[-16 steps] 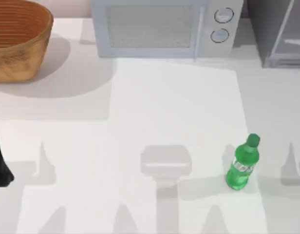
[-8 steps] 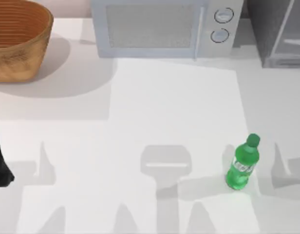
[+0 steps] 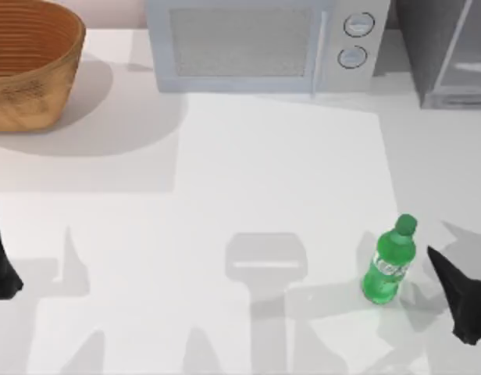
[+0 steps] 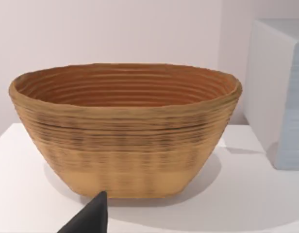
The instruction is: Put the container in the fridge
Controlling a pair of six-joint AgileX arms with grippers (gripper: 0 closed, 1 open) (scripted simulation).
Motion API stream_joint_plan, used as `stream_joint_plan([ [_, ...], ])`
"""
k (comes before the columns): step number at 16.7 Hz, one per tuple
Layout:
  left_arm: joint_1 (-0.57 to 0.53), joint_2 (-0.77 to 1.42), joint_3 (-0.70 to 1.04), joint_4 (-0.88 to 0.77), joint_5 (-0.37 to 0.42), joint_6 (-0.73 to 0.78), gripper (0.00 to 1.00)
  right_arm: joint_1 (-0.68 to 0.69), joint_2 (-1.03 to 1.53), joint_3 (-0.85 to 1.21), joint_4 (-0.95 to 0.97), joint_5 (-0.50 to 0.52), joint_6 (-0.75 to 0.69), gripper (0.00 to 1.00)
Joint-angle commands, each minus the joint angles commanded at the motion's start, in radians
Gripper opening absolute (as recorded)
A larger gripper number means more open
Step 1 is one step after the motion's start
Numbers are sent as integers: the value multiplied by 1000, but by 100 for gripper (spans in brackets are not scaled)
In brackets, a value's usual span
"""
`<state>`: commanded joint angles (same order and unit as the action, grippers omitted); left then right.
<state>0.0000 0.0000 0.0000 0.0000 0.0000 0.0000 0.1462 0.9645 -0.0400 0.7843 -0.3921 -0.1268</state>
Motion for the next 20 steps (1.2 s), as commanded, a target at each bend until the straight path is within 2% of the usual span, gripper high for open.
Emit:
stream_joint_plan([
  [3, 0, 0, 0, 0, 0, 0, 100, 29, 200, -14, 141, -78, -18, 100],
  [7, 0, 0, 0, 0, 0, 0, 100, 56, 323, -38, 239, -142, -44, 100],
  [14, 0, 0, 0, 0, 0, 0, 100, 66, 357, -8, 250, -138, -42, 100],
  [20, 0, 0, 0, 0, 0, 0, 100, 131, 566, 48, 408, -72, -15, 100],
])
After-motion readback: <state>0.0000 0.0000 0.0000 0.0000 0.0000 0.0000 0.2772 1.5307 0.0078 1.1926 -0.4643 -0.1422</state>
